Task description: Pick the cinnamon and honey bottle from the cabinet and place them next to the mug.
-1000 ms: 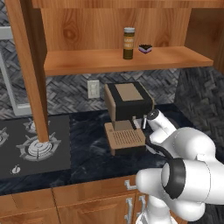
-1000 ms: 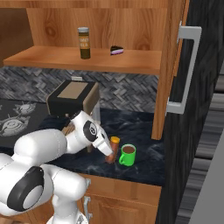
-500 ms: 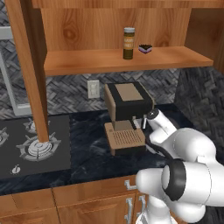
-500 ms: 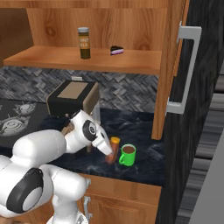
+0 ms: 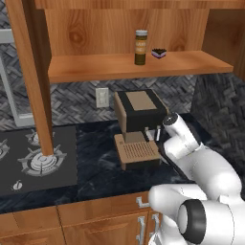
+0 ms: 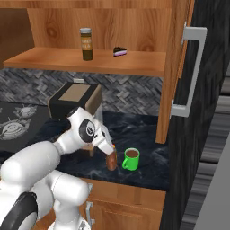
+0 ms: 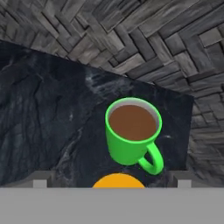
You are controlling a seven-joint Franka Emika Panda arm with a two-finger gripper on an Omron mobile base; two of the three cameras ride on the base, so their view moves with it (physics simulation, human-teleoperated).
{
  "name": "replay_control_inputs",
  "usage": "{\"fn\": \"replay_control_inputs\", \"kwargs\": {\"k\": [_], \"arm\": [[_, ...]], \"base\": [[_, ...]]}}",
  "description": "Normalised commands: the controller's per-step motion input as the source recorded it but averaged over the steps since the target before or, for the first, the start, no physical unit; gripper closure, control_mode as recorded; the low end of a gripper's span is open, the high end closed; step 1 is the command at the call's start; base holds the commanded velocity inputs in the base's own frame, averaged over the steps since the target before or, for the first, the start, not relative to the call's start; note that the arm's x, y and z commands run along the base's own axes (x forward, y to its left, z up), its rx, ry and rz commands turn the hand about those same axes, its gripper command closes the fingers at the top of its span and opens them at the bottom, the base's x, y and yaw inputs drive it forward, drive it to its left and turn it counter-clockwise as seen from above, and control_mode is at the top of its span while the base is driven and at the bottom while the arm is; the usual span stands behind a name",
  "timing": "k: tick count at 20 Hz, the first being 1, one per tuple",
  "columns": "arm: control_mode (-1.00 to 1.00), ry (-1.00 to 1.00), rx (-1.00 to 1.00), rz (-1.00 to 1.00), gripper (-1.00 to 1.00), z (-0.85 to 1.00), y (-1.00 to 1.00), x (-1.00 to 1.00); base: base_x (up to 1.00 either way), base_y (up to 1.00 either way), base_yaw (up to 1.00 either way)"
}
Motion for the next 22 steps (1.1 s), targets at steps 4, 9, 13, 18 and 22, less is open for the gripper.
{"fn": "replay_control_inputs", "kwargs": {"k": [4, 9, 13, 18, 22], "arm": [[-1.0, -0.06, 0.0, 0.0, -1.0, 0.59, 0.0, -0.08], [-1.0, -0.11, 0.0, 0.06, -1.0, 0.83, 0.0, -0.32], [-1.0, -0.15, 0.03, 0.16, -1.0, 0.88, 0.01, -0.52], [-1.0, -0.07, 0.05, 0.25, -1.0, 0.89, 0.13, -0.68], [-1.0, 0.0, 0.06, 0.36, -1.0, 0.8, 0.3, -0.8]], "base": [[0.0, 0.0, 0.0], [0.0, 0.0, 0.0], [0.0, 0.0, 0.0], [0.0, 0.0, 0.0], [0.0, 0.0, 0.0]]}}
